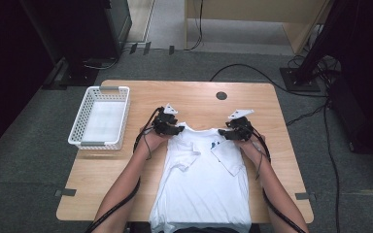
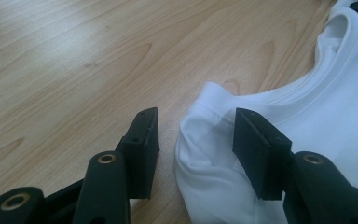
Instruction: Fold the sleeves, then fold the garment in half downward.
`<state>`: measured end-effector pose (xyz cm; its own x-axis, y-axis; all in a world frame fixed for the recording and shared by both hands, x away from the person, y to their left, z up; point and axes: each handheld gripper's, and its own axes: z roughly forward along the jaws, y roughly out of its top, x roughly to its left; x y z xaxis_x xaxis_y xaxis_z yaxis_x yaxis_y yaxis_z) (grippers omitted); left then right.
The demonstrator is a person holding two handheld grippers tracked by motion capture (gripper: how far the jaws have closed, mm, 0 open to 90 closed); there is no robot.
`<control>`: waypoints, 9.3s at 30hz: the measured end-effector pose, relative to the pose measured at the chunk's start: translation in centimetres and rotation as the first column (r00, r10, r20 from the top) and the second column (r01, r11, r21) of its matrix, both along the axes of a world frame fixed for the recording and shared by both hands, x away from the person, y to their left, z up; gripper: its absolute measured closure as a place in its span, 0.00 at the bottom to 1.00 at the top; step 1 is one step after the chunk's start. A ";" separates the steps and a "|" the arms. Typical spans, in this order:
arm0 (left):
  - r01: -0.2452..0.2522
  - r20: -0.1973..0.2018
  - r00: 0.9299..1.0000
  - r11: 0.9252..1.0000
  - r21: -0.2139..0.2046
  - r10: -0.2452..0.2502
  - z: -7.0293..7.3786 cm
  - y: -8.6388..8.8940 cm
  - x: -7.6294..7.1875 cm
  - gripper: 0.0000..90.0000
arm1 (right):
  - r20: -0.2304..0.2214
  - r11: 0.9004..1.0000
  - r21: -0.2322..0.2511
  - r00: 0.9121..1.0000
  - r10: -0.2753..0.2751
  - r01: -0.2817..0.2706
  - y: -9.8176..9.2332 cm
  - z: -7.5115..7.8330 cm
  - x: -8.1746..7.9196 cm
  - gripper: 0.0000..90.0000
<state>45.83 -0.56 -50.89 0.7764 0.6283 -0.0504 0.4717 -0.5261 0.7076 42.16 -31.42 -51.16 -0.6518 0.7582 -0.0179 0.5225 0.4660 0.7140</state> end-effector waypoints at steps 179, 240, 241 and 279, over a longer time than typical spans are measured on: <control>0.040 -0.040 0.998 0.998 -0.050 -0.042 -0.2 1.8 -11.2 1.00 | 0.021 0.999 0.034 0.999 0.036 -0.037 0.9 -0.5 -11.6 0.76; -0.026 0.051 0.998 0.988 -0.154 0.034 3.2 2.5 -5.8 1.00 | 0.127 0.999 0.039 0.992 -0.011 0.006 2.2 2.9 -4.8 0.93; -0.023 0.049 0.998 0.988 -0.155 0.031 3.2 2.6 -6.1 1.00 | 0.127 0.999 0.044 0.992 -0.011 0.005 2.2 2.9 -5.3 0.93; 0.024 -0.025 0.999 0.999 -0.025 -0.025 0.0 2.5 -10.6 1.00 | 0.001 0.998 0.033 0.999 0.050 -0.050 2.2 -0.3 -10.4 0.92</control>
<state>35.19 1.93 -50.94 0.7898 0.6074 -0.0850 0.4765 -0.5204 0.7086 31.80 -29.27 -51.46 -0.6891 0.7246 0.0060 0.4987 0.4683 0.7294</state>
